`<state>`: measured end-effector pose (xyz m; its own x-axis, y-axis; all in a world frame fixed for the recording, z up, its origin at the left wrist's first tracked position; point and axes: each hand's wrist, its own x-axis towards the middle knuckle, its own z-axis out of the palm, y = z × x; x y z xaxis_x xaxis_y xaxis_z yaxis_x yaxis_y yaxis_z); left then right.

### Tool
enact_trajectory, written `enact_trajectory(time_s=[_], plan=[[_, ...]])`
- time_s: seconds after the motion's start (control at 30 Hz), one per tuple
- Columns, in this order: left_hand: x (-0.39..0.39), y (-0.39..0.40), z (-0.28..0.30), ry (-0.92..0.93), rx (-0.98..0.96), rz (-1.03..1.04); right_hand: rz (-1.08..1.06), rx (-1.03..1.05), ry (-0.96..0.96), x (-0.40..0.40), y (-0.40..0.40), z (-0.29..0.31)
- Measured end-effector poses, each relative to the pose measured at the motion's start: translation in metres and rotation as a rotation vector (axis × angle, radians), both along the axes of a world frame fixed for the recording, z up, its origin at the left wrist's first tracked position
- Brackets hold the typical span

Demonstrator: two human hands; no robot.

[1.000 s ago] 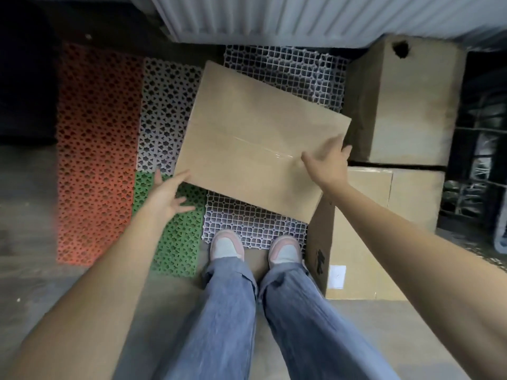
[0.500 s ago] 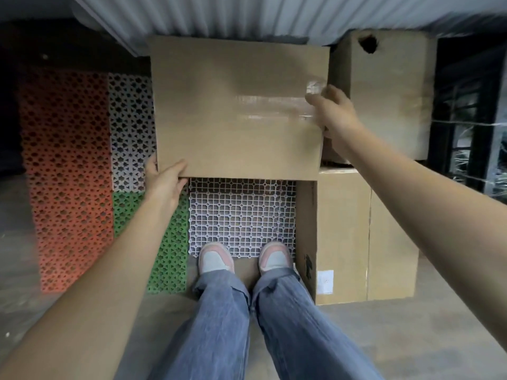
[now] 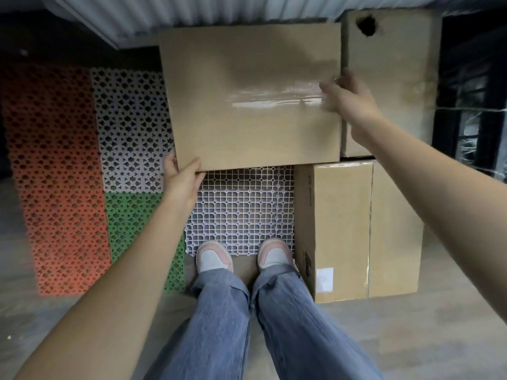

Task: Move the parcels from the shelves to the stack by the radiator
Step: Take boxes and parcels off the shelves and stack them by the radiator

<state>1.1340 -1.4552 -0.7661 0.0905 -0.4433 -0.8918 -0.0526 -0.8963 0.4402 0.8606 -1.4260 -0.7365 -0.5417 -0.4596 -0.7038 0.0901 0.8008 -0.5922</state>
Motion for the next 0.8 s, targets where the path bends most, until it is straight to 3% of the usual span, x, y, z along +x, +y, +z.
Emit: enact_trajectory(time_s=[0.2, 0.4, 0.5, 0.6, 0.8], plan=[[-0.017, -0.004, -0.005, -0.042, 0.007, -0.079, 0.139, -0.017, -0.011, 0.049, -0.017, 0.002], [-0.006, -0.018, 0.032, -0.111, 0.064, -0.430, 0.279, 0.087, -0.002, 0.078, -0.008, 0.047], [-0.008, -0.020, 0.107, -0.081, 0.070, -0.492, 0.260, 0.142, 0.002, 0.074, -0.008, 0.116], [-0.004, -0.024, 0.201, -0.110, -0.001, -0.684, 0.311, 0.157, 0.020, 0.079, -0.024, 0.209], [0.071, -0.050, 0.380, -0.387, -0.179, -0.935, 0.718, 0.049, 0.032, 0.132, -0.078, 0.415]])
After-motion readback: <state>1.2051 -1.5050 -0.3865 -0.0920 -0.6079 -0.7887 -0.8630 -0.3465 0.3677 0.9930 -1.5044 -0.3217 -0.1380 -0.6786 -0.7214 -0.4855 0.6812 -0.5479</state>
